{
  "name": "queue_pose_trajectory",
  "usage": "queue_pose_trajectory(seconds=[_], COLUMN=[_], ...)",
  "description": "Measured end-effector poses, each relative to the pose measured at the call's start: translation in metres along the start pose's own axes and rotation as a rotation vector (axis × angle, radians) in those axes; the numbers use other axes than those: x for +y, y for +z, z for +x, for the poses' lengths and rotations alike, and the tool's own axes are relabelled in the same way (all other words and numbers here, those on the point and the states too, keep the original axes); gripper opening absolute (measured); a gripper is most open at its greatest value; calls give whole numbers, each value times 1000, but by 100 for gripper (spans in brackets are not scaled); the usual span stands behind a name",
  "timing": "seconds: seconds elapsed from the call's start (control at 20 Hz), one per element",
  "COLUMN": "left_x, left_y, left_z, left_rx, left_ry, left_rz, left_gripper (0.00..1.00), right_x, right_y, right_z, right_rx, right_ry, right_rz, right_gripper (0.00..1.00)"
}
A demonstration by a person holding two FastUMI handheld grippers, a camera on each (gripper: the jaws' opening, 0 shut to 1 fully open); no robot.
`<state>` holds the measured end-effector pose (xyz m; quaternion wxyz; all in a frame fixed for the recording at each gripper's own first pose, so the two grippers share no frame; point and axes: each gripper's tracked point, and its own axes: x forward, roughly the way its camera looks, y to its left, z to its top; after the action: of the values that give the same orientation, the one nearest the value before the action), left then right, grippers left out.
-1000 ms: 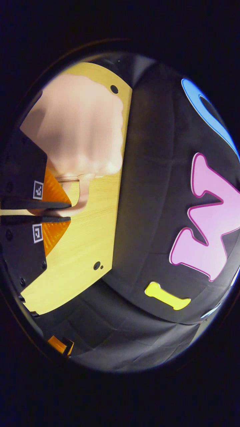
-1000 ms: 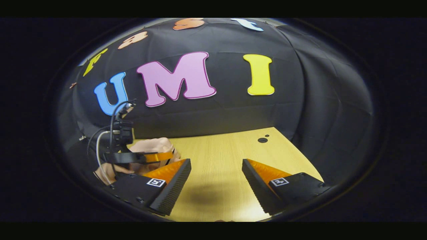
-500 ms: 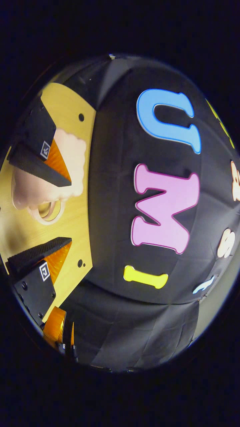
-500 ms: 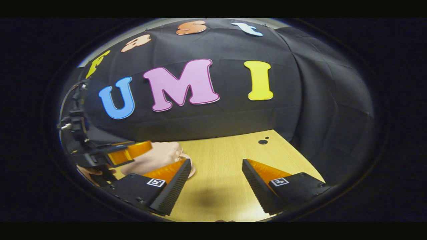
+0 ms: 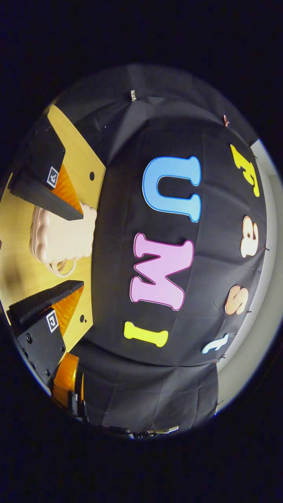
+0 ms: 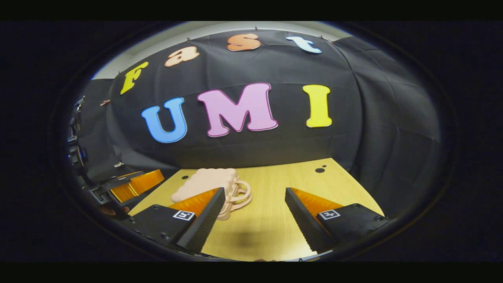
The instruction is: First open the suitcase, pack the skin care products into it, and then close the suitcase.
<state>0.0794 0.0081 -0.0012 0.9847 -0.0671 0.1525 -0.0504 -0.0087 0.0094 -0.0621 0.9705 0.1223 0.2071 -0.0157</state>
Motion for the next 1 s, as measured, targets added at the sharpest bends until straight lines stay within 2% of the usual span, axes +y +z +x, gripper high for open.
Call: queue_pose_trajectory(seconds=[0.2, 0.4, 0.75, 1.0], left_x=[-3, -7, -22, -21], left_y=[9, 24, 25, 26], left_z=[-12, -33, -43, -48], left_rx=[-35, -58, -64, -61], left_ry=[31, 69, 68, 44], left_rz=[34, 67, 180, 173], left_gripper=[96, 96, 96, 95], right_x=[9, 8, 9, 19], right_y=[12, 27, 43, 37], right_z=[-10, -22, -31, -38], right_rx=[-26, -66, -100, -101], right_ry=[65, 118, 138, 137], right_rz=[5, -108, -85, -86], right_gripper=[98, 98, 98, 98])
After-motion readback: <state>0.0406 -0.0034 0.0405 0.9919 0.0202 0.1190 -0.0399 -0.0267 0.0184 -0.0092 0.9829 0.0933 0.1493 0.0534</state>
